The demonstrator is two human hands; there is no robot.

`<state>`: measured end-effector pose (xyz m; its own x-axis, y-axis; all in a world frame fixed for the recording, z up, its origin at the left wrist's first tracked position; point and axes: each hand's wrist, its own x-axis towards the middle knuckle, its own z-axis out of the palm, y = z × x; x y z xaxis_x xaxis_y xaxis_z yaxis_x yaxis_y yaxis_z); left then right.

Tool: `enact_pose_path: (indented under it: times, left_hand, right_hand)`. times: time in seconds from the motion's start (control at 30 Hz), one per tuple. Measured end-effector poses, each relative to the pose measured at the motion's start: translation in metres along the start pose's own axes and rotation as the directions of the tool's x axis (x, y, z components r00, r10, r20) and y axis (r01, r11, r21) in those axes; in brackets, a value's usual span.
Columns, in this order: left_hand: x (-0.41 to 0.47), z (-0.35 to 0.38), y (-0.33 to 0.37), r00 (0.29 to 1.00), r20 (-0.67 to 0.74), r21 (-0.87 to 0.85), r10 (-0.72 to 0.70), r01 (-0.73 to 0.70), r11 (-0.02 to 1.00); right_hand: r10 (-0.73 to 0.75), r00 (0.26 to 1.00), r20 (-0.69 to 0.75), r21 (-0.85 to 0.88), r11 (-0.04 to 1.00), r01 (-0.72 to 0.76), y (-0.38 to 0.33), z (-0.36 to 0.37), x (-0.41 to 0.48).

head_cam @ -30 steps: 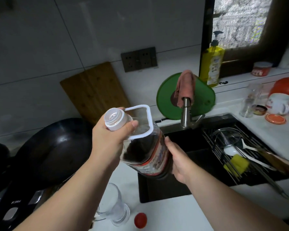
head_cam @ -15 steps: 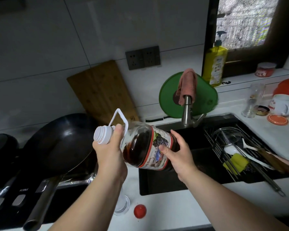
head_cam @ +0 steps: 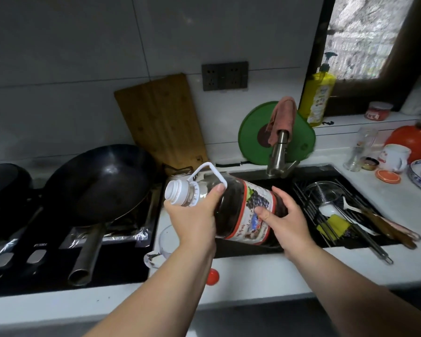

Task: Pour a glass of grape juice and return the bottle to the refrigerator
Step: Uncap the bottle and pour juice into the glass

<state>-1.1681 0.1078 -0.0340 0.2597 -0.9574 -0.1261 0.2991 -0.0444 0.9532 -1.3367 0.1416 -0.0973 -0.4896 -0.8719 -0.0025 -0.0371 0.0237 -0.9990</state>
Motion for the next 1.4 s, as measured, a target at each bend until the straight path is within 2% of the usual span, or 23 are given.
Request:
enact_pose_path:
  times: [0.2,0.47,0.7,0.97,1.4]
  left_hand:
    - [-0.019,-0.02,0.003,0.992,0.002,-0.097,-0.124,0.124,0.988]
    - [-0.04,-0.043,-0.007,0.978,-0.053,-0.124,-0.2,0.192,0.973]
    - [-0.056,-0.039,-0.005,0.961,-0.065,-0.073,-0.27,0.265,0.961]
    - [-0.054,-0.031,-0.027,0.938,-0.082,-0.144,-0.336,0.322,0.936]
    - [-0.038,-0.012,-0.058,0.89,-0.008,-0.289,-0.456,0.434,0.853]
  right_hand:
    - [-0.017,0.999,-0.037,-0.109,0.994,0.013,-0.008,-0.002,-0.042]
    - [-0.073,0.997,-0.022,-0.342,0.938,0.061,-0.018,-0.013,-0.069]
    - [-0.035,0.999,0.013,-0.322,0.946,0.037,-0.009,-0.026,-0.071]
    - [-0.011,1.0,0.009,-0.394,0.919,0.013,-0.008,-0.036,-0.065]
    - [-0.027,0.999,-0.042,-0.556,0.831,-0.001,-0.014,-0.045,-0.046]
